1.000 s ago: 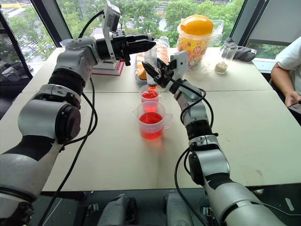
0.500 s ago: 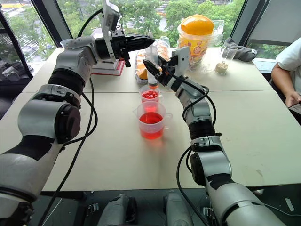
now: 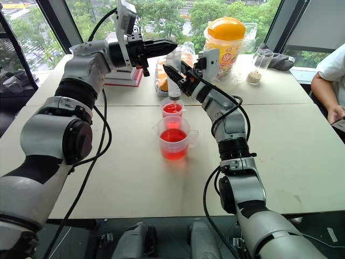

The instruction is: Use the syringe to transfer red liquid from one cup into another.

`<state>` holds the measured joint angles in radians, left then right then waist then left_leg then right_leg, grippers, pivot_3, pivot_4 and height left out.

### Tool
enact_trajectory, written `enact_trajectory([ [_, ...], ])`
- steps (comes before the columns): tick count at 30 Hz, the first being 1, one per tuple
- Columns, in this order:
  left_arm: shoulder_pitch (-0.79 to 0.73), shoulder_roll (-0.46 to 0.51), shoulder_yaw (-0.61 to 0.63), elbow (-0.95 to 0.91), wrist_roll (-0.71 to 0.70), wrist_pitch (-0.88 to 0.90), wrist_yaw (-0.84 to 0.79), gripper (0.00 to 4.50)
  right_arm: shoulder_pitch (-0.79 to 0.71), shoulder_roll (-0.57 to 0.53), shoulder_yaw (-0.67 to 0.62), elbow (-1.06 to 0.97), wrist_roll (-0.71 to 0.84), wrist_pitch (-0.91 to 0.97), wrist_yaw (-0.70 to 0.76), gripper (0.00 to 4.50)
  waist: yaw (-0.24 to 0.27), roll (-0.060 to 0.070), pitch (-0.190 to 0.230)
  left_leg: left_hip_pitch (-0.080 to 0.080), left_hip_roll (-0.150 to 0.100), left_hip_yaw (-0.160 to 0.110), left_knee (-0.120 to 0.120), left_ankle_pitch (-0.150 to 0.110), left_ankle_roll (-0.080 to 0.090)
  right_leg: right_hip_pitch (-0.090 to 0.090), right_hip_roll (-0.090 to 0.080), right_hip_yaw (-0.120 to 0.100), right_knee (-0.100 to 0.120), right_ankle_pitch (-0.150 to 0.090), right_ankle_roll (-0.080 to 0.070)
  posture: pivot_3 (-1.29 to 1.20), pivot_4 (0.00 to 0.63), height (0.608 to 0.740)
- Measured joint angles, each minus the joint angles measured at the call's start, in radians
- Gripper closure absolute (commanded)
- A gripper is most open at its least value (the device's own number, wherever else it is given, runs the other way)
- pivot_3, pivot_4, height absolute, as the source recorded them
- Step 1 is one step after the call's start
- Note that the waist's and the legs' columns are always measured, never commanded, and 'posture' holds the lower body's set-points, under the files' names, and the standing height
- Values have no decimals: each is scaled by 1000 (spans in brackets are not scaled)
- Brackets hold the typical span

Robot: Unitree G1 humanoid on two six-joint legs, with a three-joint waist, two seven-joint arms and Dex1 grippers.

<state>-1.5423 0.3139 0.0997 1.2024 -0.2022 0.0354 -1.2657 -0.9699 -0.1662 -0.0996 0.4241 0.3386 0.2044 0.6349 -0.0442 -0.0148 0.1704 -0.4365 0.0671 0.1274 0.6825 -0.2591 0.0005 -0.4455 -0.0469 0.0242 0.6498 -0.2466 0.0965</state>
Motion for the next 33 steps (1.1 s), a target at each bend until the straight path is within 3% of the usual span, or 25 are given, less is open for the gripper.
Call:
enact_trajectory([
  [7,7,0,0,-8,0,1,1,4469,0,0,1,0,0,0,0,3124,0,0,0,0,0,0,0,0,0,0,0,0,0,0,0,0,150,740],
  [10,7,3,6,-8,-2,16,9,3699,0,1,0,1,1,0,0,3124,0,0,0,0,0,0,0,0,0,0,0,0,0,0,0,0,150,740],
  [16,8,17,32,-3,-9,69,7,803,-1,10,-5,5,2,-12,2,3124,0,0,0,0,0,0,0,0,0,0,0,0,0,0,0,0,150,740],
  [18,18,41,35,-9,-8,76,15,53,-2,20,1,2,4,-28,15,3124,-4,0,0,0,0,0,0,0,0,0,0,0,0,0,0,0,150,740],
  [24,103,129,51,-131,-32,152,-12,53,-2,23,6,3,5,-38,22,3124,-3,0,0,0,0,0,0,0,0,0,0,0,0,0,0,0,150,740],
  [30,303,207,51,-389,-74,284,-42,53,-2,19,1,12,8,-35,20,3124,0,0,0,0,0,0,0,0,0,0,0,0,1,0,0,0,150,740],
  [33,429,226,48,-553,-98,357,-34,53,-36,2,-31,12,42,56,-40,3124,2,0,0,-1,0,0,1,1,-2,0,-1,0,1,0,0,0,150,740],
])
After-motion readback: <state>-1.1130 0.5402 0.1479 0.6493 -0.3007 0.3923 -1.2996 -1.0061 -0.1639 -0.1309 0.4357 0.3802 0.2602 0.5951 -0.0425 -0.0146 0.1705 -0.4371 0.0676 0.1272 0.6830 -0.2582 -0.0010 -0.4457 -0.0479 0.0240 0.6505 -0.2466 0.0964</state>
